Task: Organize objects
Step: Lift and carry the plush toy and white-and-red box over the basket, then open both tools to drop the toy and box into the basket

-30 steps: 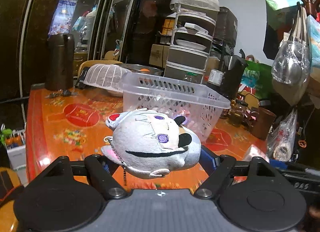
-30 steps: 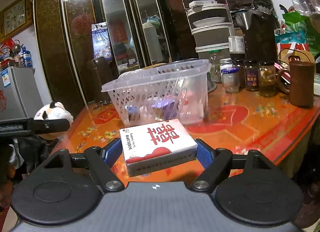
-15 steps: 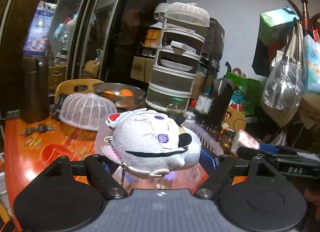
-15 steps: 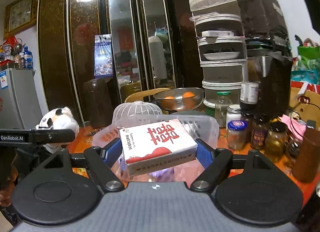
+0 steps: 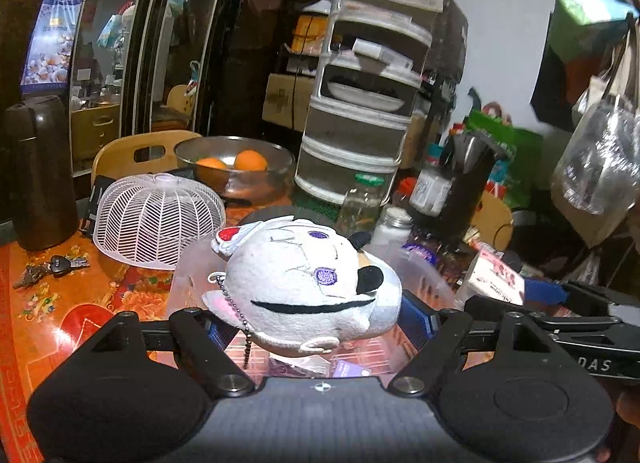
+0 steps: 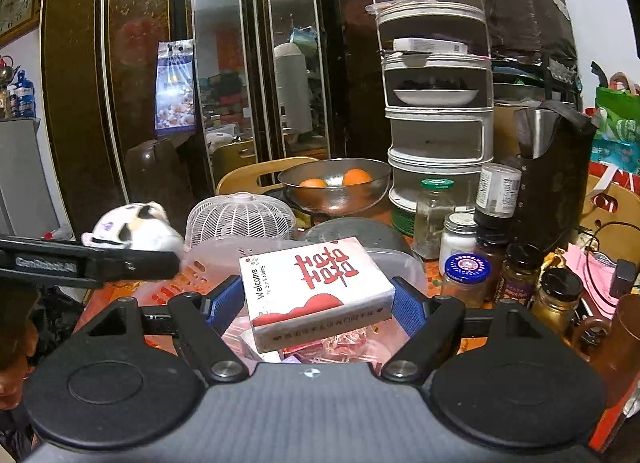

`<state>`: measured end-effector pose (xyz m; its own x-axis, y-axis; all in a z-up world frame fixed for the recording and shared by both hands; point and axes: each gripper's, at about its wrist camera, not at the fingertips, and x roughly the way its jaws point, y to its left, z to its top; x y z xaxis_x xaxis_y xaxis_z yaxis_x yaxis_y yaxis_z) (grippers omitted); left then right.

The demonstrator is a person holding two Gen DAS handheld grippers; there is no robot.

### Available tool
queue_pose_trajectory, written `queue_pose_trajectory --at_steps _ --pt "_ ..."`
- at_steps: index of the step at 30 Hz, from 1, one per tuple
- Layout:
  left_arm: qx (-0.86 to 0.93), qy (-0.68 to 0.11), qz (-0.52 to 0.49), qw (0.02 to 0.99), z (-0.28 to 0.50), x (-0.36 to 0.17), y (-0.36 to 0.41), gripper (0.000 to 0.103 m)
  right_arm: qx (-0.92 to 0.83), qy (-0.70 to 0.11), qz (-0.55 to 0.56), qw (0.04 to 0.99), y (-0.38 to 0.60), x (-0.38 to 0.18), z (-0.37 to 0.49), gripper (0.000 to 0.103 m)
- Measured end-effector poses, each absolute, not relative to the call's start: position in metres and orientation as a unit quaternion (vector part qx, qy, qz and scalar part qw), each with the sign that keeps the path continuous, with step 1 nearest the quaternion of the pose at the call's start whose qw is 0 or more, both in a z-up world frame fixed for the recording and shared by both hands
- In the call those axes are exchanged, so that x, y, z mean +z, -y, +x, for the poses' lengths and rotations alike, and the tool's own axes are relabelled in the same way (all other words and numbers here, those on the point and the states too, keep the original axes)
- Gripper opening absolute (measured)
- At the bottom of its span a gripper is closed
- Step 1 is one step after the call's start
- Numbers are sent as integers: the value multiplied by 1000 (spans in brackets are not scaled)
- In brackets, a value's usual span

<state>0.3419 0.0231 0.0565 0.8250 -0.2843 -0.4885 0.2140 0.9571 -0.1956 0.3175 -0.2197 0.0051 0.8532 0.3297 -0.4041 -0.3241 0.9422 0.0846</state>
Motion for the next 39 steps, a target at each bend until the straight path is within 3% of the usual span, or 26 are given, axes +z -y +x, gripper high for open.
queue_pose_trajectory --at_steps 10,23,25,28,35,39 --pt "-91 -337 -54 936 410 24 -16 83 170 -275 -21 946 201 -12 379 81" --pt "-82 -358 -59 928 425 3 -15 85 174 -306 -5 936 198 -35 402 85" --pt "-83 -352 -59 931 423 4 -14 91 174 -299 -4 938 200 -33 400 96" --pt "-82 -329 -63 939 414 9 -16 96 173 -281 -5 944 203 -26 392 103" --pt "-95 -212 -71 970 336 41 -26 100 180 -205 25 962 234 -7 331 103" --pt "-118 -189 -78 972 282 47 -36 103 161 -200 20 966 243 -9 285 103"
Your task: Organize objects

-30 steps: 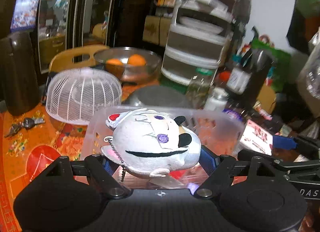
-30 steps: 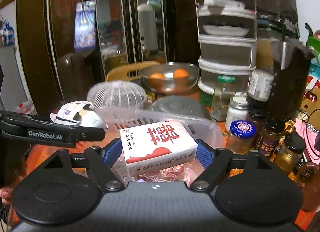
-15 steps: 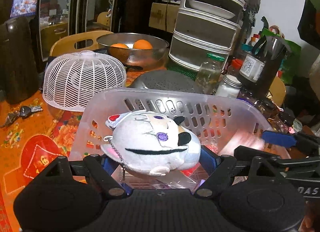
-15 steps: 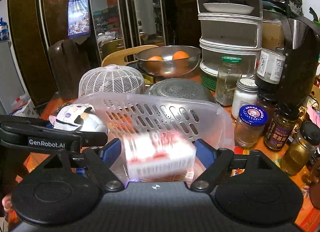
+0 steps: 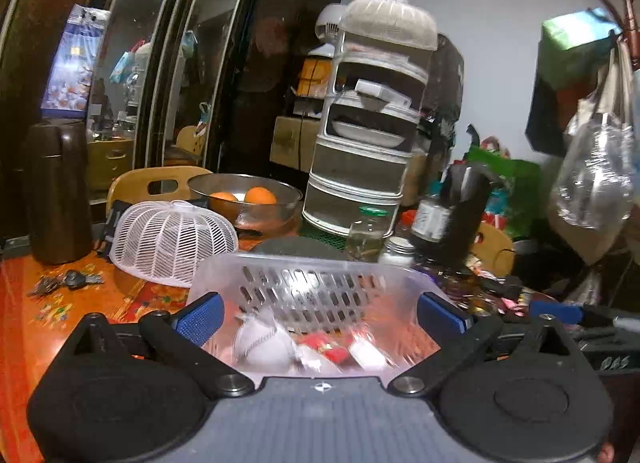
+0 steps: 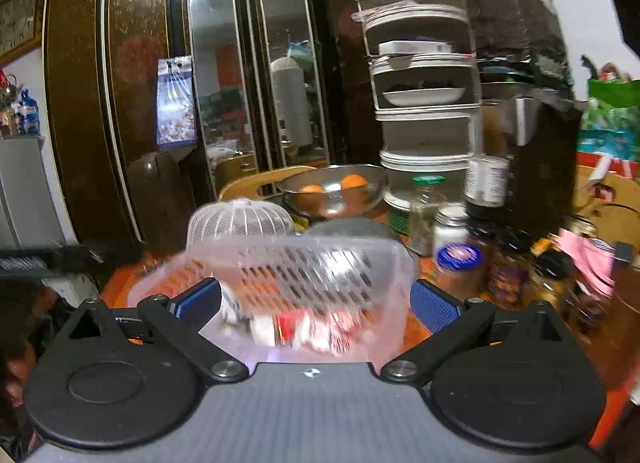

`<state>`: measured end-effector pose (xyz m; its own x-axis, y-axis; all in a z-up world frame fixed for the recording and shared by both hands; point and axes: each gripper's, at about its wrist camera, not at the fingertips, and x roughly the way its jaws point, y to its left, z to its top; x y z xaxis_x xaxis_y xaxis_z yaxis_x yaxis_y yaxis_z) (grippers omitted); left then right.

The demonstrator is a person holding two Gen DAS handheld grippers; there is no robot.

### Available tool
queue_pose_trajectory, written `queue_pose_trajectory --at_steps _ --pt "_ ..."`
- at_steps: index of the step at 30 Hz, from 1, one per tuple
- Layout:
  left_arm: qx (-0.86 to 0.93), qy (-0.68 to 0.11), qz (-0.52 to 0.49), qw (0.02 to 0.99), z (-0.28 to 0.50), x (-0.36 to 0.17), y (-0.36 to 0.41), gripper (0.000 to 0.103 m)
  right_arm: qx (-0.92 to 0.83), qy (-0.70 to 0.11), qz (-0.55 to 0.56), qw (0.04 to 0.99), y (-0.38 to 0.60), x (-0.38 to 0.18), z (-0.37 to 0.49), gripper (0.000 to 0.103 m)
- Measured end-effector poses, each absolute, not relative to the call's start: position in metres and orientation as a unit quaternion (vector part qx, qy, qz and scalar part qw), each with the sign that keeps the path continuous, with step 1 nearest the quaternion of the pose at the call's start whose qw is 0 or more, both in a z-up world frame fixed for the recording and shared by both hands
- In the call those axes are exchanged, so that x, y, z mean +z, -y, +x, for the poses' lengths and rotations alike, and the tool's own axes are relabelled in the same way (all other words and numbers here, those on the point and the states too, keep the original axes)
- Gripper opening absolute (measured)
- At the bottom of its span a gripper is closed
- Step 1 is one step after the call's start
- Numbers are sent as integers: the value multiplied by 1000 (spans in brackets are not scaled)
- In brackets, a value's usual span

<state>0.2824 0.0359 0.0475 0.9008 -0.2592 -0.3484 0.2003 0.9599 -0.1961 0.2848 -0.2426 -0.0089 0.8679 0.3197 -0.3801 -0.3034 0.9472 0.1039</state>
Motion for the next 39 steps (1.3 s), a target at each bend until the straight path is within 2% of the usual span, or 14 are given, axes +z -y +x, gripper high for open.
queue_pose_trajectory --at_steps 4,7,14,19,29,39 --pt "-136 -193 -78 969 234 39 -41 103 79 -243 8 967 234 -17 241 103" --pt "-144 -209 -82 964 197 28 -40 103 92 -269 12 959 227 -23 205 103" --pt "-93 -207 -60 972 124 20 -25 103 42 -192 -40 980 201 -31 115 103" --pt "-87 -208 -62 972 92 21 -20 103 70 -179 -48 980 191 -19 92 103" --pt "-49 -205 -41 977 40 30 -10 103 124 -183 125 967 252 -17 51 103" --pt "-62 -201 -26 977 30 53 11 103 84 -180 34 980 242 13 38 103"
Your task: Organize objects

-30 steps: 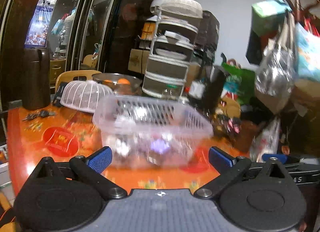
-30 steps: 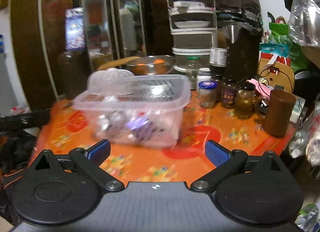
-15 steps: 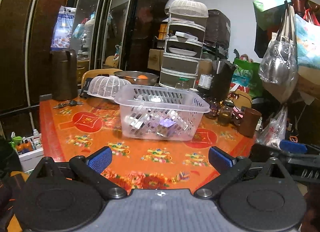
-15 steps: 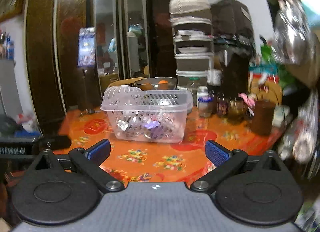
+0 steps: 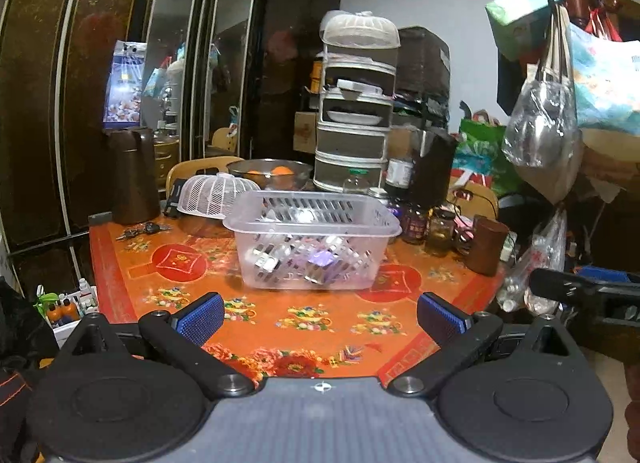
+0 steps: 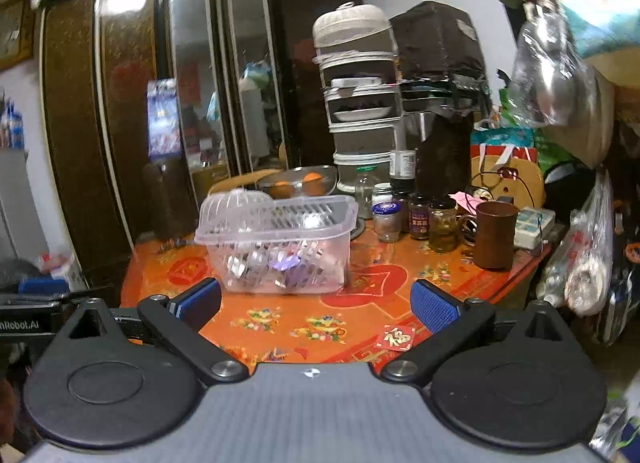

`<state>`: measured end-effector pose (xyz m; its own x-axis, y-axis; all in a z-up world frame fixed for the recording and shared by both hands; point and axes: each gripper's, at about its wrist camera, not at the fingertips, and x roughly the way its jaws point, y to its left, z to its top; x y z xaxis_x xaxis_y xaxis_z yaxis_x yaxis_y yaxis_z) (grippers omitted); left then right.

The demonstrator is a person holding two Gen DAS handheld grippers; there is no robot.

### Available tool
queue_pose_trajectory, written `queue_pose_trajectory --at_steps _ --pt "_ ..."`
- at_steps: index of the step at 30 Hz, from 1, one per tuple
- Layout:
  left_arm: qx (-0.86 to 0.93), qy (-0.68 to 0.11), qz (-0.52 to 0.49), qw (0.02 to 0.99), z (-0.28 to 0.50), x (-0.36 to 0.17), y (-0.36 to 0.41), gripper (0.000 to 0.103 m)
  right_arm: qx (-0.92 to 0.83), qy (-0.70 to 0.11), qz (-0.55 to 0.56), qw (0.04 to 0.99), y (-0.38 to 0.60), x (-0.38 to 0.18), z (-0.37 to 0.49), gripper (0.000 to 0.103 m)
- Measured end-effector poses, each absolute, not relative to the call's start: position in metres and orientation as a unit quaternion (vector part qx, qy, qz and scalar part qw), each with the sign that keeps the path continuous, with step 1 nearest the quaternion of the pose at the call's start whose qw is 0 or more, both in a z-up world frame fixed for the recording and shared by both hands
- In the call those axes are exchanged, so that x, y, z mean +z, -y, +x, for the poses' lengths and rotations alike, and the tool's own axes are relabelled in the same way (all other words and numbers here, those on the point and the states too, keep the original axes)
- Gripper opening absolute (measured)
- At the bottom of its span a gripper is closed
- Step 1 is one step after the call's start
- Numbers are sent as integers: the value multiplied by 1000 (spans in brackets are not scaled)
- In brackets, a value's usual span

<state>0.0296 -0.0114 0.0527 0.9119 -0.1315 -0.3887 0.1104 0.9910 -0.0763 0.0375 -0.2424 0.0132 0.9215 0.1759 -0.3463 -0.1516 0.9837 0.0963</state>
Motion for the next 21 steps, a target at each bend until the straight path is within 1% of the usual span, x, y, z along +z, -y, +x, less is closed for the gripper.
queue_pose_trajectory --at_steps 3,21 --pt "-66 -201 -28 977 26 54 13 103 80 -183 12 980 234 10 36 103" --pt "-47 -192 -20 980 18 62 11 103 84 -197 10 977 234 8 34 103"
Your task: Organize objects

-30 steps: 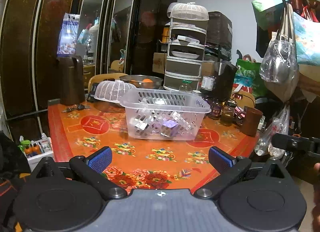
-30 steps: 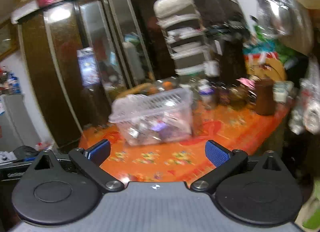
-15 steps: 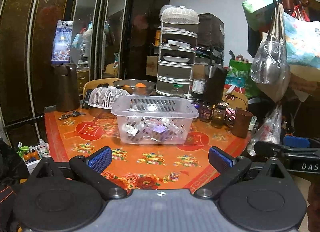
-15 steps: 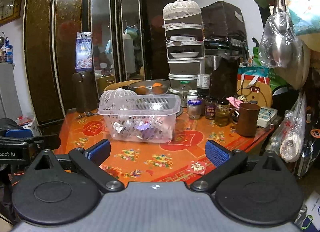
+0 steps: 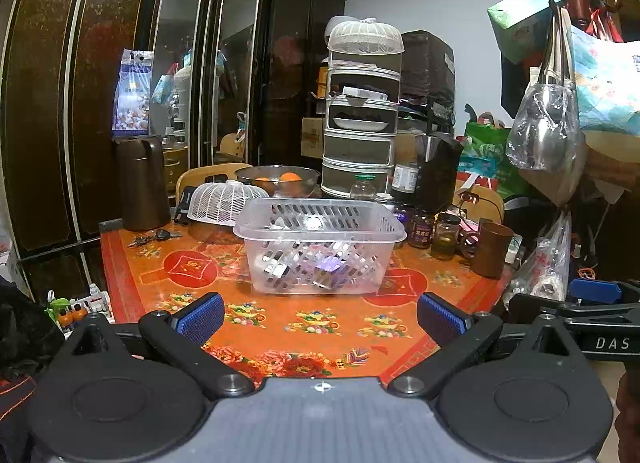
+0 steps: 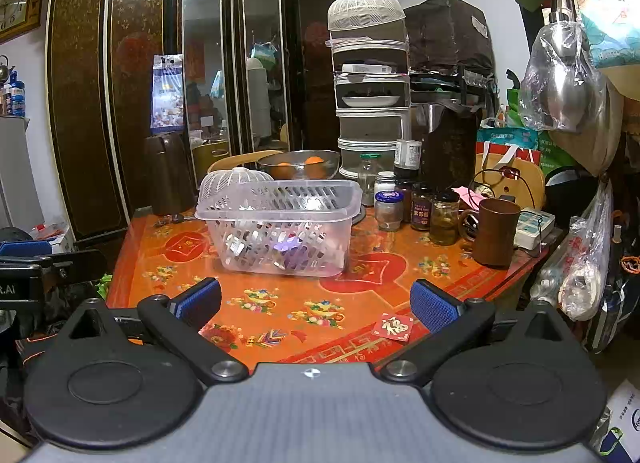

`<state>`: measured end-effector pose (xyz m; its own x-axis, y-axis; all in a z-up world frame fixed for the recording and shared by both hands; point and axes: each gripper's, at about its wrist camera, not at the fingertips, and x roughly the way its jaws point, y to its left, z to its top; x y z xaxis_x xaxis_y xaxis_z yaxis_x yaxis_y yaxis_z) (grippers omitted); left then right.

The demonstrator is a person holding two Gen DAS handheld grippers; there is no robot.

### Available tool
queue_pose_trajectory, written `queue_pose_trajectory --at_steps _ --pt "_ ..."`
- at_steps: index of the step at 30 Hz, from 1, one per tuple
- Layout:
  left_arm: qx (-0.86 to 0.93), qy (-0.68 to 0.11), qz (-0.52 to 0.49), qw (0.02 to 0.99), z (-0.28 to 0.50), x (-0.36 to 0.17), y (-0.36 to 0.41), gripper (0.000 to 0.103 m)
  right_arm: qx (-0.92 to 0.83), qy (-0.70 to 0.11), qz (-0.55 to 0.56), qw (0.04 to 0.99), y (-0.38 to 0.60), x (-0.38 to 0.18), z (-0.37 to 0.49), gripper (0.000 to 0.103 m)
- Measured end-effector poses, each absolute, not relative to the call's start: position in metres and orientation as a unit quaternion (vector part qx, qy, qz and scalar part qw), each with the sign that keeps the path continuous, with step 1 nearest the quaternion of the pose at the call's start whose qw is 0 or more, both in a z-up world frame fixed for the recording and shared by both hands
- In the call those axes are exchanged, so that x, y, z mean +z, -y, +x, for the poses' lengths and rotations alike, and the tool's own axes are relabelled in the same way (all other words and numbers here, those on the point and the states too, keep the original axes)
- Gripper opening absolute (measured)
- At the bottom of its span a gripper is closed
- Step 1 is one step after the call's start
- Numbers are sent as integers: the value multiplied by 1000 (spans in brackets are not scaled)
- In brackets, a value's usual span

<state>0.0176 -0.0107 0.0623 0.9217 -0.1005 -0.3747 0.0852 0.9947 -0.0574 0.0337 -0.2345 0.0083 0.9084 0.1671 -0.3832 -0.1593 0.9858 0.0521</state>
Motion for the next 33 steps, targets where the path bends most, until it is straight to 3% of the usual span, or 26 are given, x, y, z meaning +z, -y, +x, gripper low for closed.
queue_pose_trajectory --at_steps 33 --pt "-46 -193 -18 980 15 63 12 103 89 -202 14 975 232 6 34 103"
